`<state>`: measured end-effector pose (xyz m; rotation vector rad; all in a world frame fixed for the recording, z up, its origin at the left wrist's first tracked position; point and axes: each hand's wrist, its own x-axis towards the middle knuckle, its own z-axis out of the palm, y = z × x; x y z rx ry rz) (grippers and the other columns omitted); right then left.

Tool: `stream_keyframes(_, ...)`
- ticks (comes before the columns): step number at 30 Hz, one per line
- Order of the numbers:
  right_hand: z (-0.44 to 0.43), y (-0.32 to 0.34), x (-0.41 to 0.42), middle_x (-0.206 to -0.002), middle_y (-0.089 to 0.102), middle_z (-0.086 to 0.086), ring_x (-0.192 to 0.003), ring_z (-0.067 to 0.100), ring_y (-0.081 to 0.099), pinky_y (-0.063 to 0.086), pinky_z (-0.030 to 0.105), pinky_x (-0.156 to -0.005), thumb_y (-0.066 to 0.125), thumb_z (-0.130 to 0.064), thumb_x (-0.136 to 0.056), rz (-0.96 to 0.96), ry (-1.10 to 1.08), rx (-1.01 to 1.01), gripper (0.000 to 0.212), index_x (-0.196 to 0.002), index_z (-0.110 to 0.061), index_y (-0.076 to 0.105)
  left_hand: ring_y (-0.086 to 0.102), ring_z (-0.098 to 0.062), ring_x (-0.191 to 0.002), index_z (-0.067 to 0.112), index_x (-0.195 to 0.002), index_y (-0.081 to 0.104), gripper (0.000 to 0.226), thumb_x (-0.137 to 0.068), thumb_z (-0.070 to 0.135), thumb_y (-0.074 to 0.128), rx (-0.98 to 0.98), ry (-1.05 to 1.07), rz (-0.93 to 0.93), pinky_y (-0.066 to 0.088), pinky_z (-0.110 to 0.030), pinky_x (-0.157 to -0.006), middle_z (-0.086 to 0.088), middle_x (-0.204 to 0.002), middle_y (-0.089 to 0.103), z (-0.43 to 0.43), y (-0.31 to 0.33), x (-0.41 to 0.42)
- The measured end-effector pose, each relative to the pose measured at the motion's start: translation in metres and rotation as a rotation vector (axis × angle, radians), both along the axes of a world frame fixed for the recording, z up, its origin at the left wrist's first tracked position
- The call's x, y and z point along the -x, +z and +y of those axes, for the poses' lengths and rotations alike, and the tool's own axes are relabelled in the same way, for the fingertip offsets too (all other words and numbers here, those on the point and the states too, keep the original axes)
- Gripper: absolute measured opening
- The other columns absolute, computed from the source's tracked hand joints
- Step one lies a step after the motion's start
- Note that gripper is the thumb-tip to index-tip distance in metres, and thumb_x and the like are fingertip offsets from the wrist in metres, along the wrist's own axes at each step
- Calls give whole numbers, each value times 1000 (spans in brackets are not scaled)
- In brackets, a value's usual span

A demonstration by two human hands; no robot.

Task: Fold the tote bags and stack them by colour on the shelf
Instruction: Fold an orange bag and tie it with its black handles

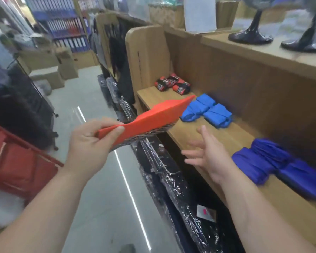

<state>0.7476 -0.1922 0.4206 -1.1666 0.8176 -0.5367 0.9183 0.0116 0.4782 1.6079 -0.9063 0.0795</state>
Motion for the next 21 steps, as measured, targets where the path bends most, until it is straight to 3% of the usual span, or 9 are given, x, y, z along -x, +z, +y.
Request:
stream_keyframes(3, -43, 19, -16, -120, 66, 25, -94, 38, 74, 61, 41, -64, 35, -78, -91, -111, -67, -204, 77, -144, -23, 46, 69, -2, -77, 21, -86, 72, 15, -82, 8, 79, 7, -309, -65, 51, -12, -68, 15, -82, 73, -45, 12, -23)
stream_keyframes(5, -73, 32, -22, -109, 73, 20, -95, 40, 74, 59, 42, -70, 39, -80, -88, -162, -170, -268, 76, -130, -20, 60, 71, -16, -81, 20, -91, 76, 10, -82, 23, 78, -22, -487, -162, 55, -26, -70, 3, -88, 74, -74, 13, -43)
stream_keyframes(7, -95, 38, -27, -91, 76, 8, -87, 35, 75, 57, 40, -67, 53, -61, -95, -146, -302, -233, 48, -114, -19, 66, 70, -25, -78, 18, -91, 78, 14, -82, 28, 76, -52, -634, -202, 56, -35, -69, -1, -87, 74, -101, 8, -65)
stream_keyframes(9, -113, 32, -32, -84, 73, 5, -74, 25, 73, 58, 37, -59, 62, -26, -98, -120, -432, -185, 21, -115, -14, 65, 70, -27, -78, 17, -89, 79, 14, -82, 29, 76, -61, -747, -212, 54, -34, -68, -2, -87, 74, -128, 2, -85)
stream_keyframes(10, -119, 28, -34, -84, 72, 5, -73, 22, 72, 59, 37, -57, 61, -13, -97, -130, -491, -177, 19, -116, -13, 64, 70, -25, -78, 18, -90, 79, 15, -81, 30, 76, -67, -788, -199, 54, -31, -69, -2, -88, 75, -140, -1, -96)
stream_keyframes(14, -121, 18, -32, -94, 74, 6, -87, 25, 70, 62, 46, -72, 56, 4, -94, -279, -675, -118, 24, -105, -15, 65, 70, -14, -90, 29, -95, 80, 19, -79, 36, 73, -85, -761, -171, 53, -24, -80, 8, -96, 75, -185, -18, -142)
stream_keyframes(17, -112, 14, -23, -108, 75, 4, -99, 26, 70, 61, 50, -81, 55, 4, -94, -321, -784, 19, 35, -123, -14, 64, 68, -16, -108, 27, -100, 79, 20, -83, 33, 71, -85, -785, -313, 53, -43, -98, 12, -105, 76, -215, -34, -168)
stream_keyframes(19, -103, 9, -16, -122, 71, 7, -106, 26, 69, 58, 53, -88, 52, 1, -96, -366, -846, 56, 43, -137, -13, 56, 66, -14, -113, 21, -101, 79, 21, -86, 32, 68, -73, -799, -421, 50, -45, -102, 11, -109, 74, -235, -44, -179)
stream_keyframes(21, -92, 2, -12, -121, 71, 6, -99, 23, 71, 59, 51, -86, 49, -6, -99, -390, -908, 31, 40, -137, -18, 55, 66, -15, -114, 16, -102, 79, 24, -89, 30, 65, -48, -800, -528, 49, -42, -103, 7, -112, 73, -254, -56, -185)
